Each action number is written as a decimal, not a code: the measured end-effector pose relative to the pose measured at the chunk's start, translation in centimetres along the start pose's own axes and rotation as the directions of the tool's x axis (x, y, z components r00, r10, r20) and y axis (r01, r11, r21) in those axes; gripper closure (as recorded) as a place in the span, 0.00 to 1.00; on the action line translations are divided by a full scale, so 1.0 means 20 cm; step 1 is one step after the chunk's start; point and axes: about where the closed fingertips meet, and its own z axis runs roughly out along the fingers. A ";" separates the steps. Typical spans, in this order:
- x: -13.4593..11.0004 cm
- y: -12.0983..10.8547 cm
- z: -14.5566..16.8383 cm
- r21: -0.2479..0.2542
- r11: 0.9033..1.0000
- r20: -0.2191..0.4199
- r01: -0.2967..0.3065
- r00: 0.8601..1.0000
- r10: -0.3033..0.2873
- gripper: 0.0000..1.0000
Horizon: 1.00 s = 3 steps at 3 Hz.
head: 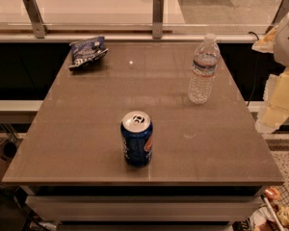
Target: Move pepsi can near blue chip bag
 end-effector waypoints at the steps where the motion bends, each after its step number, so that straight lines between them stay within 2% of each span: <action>1: 0.00 0.00 0.00 0.000 1.000 0.000 0.000 1.000 0.000 0.00; 2: -0.02 0.01 0.01 -0.025 1.000 0.072 0.005 0.997 -0.003 0.00; 3: -0.09 0.07 0.06 -0.076 0.997 0.235 0.025 0.972 -0.006 0.00</action>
Offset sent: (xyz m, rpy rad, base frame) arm -0.0033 0.0153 -0.0099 0.2717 0.0354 0.1124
